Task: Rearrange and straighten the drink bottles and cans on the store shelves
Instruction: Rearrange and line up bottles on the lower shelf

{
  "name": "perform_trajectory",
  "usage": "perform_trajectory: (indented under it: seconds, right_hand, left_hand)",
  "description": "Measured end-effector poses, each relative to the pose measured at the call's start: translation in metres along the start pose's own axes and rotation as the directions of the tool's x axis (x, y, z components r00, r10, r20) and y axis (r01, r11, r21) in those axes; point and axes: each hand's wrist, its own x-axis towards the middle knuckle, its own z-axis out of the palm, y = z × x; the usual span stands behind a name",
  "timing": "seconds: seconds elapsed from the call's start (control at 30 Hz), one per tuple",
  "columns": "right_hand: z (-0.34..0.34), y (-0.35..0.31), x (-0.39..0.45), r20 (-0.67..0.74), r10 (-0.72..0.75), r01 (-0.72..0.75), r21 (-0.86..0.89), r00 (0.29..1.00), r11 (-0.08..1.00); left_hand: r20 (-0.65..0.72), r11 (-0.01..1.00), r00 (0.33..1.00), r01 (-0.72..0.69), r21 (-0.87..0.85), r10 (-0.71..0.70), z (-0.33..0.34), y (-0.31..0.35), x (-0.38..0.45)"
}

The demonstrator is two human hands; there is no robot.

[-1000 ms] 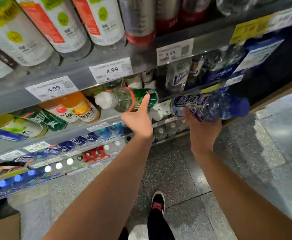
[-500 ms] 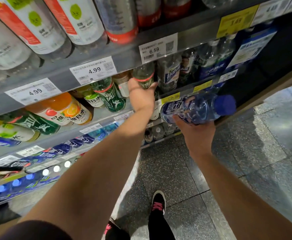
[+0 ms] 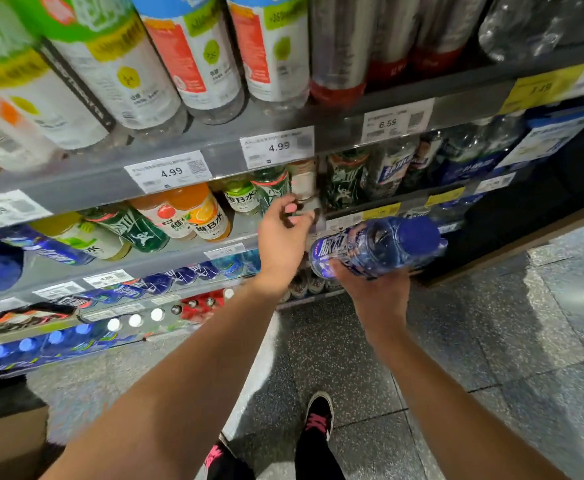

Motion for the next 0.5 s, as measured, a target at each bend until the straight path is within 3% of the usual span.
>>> perform_trajectory:
  seconds: [0.17,0.33,0.43,0.5]
  right_hand:
    - [0.05,-0.024,-0.03,0.117,0.105,-0.109,0.027,0.988,0.994]
    - [0.123,-0.058,-0.074,0.156,-0.081,0.072,0.061,0.984,0.996]
    - [0.171,-0.07,-0.101,0.237,-0.125,0.118,0.044,0.963,0.992]
    - [0.205,-0.079,-0.115,0.277,-0.149,0.148,0.024,0.949,0.989]
  left_hand:
    - [-0.166,0.997,0.984,0.051,-0.055,-0.06,-0.102,-0.041,-0.012]
    - [-0.314,0.996,0.946,0.066,-0.065,-0.083,-0.196,-0.071,-0.02]
    - [-0.29,0.987,0.955,0.016,-0.158,-0.062,-0.246,-0.076,-0.032]
    - [-0.184,0.98,0.983,-0.032,-0.196,-0.005,-0.276,-0.078,-0.039]
